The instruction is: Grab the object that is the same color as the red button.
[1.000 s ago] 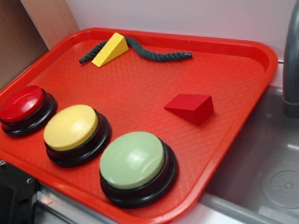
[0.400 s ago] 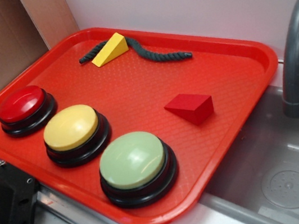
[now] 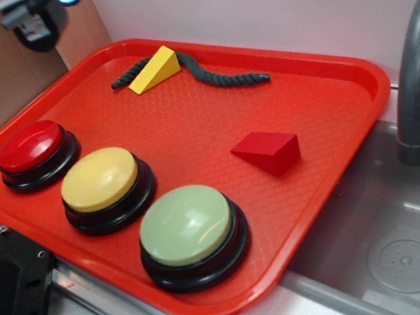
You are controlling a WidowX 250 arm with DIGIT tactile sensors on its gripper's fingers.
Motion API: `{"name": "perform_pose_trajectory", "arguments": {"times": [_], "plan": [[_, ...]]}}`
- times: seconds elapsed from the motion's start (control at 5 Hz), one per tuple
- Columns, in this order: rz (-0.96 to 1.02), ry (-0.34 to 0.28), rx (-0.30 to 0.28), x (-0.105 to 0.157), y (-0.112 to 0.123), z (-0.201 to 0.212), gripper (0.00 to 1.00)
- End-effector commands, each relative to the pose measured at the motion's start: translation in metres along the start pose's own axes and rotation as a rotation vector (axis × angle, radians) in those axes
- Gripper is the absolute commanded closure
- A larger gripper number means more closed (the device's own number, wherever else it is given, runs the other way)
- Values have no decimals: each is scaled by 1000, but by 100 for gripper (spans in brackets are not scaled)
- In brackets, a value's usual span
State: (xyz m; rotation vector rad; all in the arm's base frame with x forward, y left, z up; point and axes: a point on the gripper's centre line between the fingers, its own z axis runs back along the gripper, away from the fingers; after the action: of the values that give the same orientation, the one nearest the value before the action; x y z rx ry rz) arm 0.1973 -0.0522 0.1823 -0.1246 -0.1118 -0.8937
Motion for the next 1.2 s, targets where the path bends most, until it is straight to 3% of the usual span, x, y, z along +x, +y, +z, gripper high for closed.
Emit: {"name": "perform_pose_trajectory", "arguments": {"times": [0.0, 0.2, 0.6, 1.0], "plan": [[-309, -91, 38, 35, 16, -34, 0], [-405, -68, 50, 51, 17, -60, 0], [-597, -66, -40, 75, 20, -111, 0], [-613, -8, -73, 87, 18, -142, 0]]}}
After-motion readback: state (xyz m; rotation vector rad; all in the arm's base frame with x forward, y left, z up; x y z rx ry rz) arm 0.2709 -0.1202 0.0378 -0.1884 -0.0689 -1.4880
